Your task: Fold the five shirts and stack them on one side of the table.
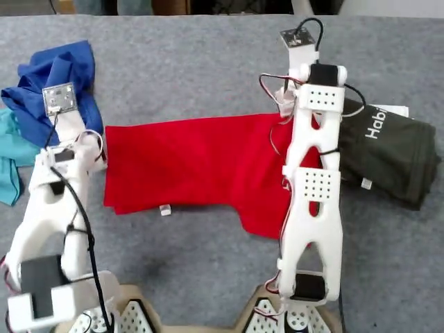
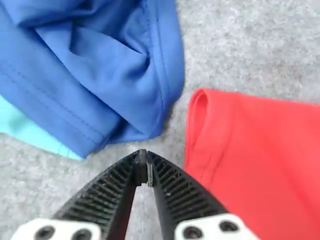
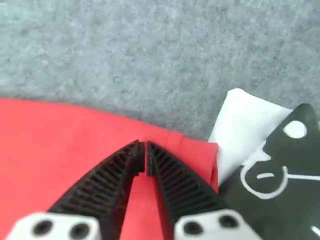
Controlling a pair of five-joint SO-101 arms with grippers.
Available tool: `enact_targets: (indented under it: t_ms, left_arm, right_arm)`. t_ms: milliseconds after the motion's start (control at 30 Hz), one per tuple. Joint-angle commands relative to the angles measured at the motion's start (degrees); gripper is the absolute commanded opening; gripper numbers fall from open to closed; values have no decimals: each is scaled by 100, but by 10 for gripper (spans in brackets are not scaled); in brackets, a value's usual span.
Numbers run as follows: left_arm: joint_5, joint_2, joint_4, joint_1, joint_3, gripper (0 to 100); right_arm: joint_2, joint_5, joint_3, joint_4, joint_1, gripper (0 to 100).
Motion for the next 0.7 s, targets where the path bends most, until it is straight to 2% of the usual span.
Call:
enact_targets:
  t_ms: [0, 267, 533, 600, 667]
  left_arm:
    - [-62, -651, 316, -75, 347, 30]
    - [-79, -844, 1389, -971, 1174, 29]
    - [-1468, -290, 2919, -1015, 1209, 29]
    - [-2022, -44, 3156, -901, 1279, 27]
    - [-2286, 35, 3235, -708, 1437, 27]
  right_arm:
    - [-1015, -53, -224, 70, -105, 15]
    - [-2141, -35, -215, 62, -475, 15]
    - [-2378, -26, -224, 62, -484, 15]
    - [-2466, -26, -224, 62, -484, 15]
    - [-2563, -26, -224, 62, -484, 15]
